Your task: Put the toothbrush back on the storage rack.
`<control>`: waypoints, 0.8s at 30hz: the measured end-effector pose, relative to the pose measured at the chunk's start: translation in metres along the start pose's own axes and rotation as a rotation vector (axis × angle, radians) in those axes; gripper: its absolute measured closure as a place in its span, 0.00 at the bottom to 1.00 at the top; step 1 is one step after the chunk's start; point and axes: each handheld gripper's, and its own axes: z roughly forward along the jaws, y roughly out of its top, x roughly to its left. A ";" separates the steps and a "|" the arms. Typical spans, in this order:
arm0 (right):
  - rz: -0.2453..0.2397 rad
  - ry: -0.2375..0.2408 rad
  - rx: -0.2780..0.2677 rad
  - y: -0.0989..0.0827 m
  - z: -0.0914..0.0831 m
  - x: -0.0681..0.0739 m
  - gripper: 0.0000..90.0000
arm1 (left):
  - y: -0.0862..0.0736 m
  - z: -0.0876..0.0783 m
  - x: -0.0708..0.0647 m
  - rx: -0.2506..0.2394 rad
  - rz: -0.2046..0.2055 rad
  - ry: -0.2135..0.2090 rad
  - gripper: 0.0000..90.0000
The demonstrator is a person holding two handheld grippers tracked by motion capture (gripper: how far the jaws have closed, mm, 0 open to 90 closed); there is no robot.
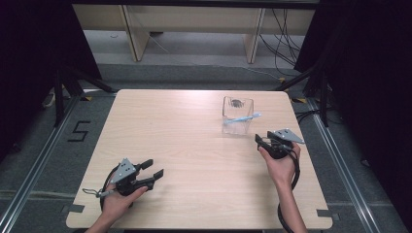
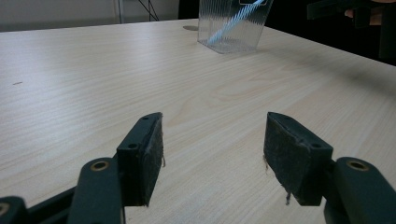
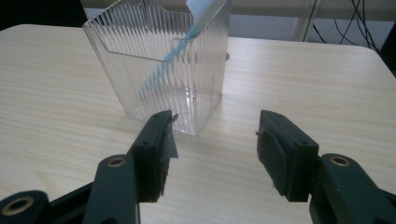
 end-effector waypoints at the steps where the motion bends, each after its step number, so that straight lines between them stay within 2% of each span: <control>1: 0.009 0.002 0.003 -0.001 -0.002 0.000 0.52 | 0.000 0.000 0.000 -0.001 0.000 0.000 0.41; 2: 0.020 -0.001 0.004 -0.002 -0.003 0.001 0.51 | 0.000 0.000 0.000 0.000 0.000 0.001 0.41; 4: 0.004 0.003 -0.001 -0.004 -0.006 -0.001 0.51 | 0.000 0.000 0.000 0.002 -0.002 0.001 0.41; 5: 0.005 -0.016 0.004 -0.005 -0.007 0.000 0.51 | 0.000 0.000 0.000 0.003 -0.003 0.000 0.41; 6: 0.000 -0.011 0.010 -0.006 -0.009 0.000 0.51 | 0.000 0.000 0.001 0.004 -0.002 0.000 0.41; 7: 0.016 0.004 0.005 -0.007 -0.011 0.000 0.51 | 0.000 0.000 0.001 0.004 -0.003 0.000 0.41; 8: -0.002 0.000 0.007 -0.008 -0.012 -0.001 0.51 | 0.000 0.000 0.001 0.005 -0.004 0.001 0.41; 9: 0.000 -0.016 0.013 -0.009 -0.014 0.000 0.51 | 0.000 0.000 0.001 0.005 -0.005 0.003 0.41; 10: 0.025 -0.003 0.012 -0.011 -0.016 0.001 0.51 | 0.000 0.000 0.001 0.006 -0.005 0.002 0.41; 12: 0.010 0.000 0.010 -0.013 -0.019 -0.001 0.50 | 0.000 0.000 0.001 0.006 -0.005 0.002 0.41; 14: 0.016 -0.026 0.014 -0.016 -0.022 0.001 0.50 | 0.000 0.000 0.001 0.007 -0.005 0.004 0.41; 15: 0.026 -0.008 0.019 -0.017 -0.025 0.001 0.50 | 0.000 0.000 0.001 0.008 -0.006 0.004 0.41; 16: -0.009 -0.009 0.014 -0.018 -0.027 -0.001 0.50 | 0.000 0.000 0.001 0.009 -0.007 0.004 0.41; 19: 0.002 0.008 0.009 -0.022 -0.032 0.001 0.49 | 0.000 0.000 0.001 0.010 -0.009 0.006 0.41; 20: 0.022 -0.002 0.021 -0.025 -0.037 0.005 0.49 | 0.000 0.000 0.001 0.010 -0.009 0.006 0.41; 21: 0.022 -0.002 0.021 -0.025 -0.037 0.005 0.49 | 0.000 0.000 0.001 0.010 -0.009 0.006 0.41; 22: -0.005 -0.010 0.008 -0.027 -0.038 0.004 0.49 | 0.000 0.002 0.001 -0.004 -0.013 -0.005 0.41; 23: 0.003 -0.008 0.023 -0.029 -0.042 0.006 0.49 | 0.000 0.002 0.001 -0.003 -0.013 -0.005 0.41; 24: -0.008 -0.005 0.012 -0.031 -0.042 0.006 0.49 | 0.000 0.002 0.001 -0.003 -0.013 -0.004 0.41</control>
